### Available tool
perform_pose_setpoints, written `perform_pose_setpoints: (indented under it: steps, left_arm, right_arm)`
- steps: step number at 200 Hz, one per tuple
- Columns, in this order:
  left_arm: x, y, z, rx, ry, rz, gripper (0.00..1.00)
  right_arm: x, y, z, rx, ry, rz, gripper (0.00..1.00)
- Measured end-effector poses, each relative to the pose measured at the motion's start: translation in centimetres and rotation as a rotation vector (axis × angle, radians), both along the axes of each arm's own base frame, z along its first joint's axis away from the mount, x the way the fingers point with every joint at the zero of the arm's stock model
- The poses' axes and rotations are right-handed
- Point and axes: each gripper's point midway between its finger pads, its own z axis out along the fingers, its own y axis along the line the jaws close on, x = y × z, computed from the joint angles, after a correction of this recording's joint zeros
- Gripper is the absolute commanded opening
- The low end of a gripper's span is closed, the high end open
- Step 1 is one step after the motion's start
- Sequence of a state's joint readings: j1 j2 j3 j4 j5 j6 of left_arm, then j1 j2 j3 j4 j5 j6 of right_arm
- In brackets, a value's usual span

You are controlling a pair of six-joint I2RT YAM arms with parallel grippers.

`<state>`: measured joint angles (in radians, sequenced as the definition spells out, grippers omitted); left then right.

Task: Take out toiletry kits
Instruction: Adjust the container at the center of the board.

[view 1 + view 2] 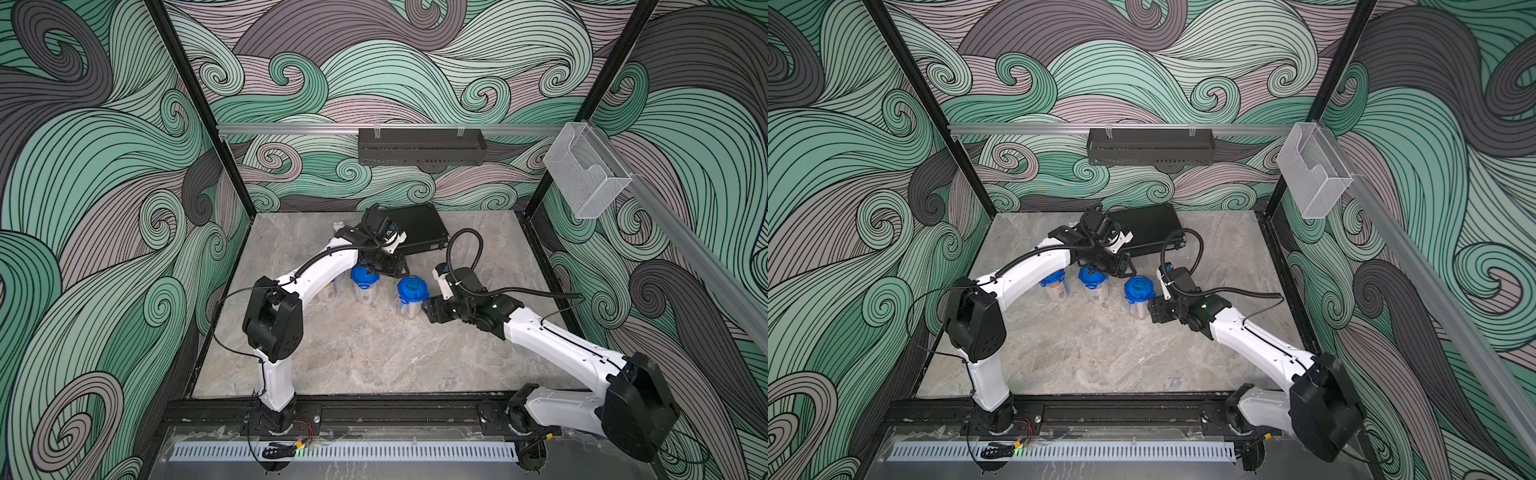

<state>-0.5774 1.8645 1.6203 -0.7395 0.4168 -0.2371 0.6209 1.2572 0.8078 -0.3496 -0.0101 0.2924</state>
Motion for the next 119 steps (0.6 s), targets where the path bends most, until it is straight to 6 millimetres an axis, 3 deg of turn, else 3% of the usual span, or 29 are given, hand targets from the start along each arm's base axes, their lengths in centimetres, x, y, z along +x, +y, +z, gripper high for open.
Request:
perform_pose_setpoints:
  steps: [26,73,119]
  left_arm:
    - [-1.5,0.5,-1.3,0.010,0.048,0.000,0.47]
    - [-3.9,-0.4,-0.8,0.000,0.048,-0.036,0.48]
    - [-5.6,-0.8,0.0,-0.027,0.050,-0.053,0.51]
  right_arm:
    - [0.9,-1.3,0.0,0.010,0.008,-0.040,0.78]
    - [2.9,-2.8,0.0,0.049,0.037,-0.090,0.78]
    - [3.5,-2.5,-0.4,0.083,0.068,-0.084,0.78]
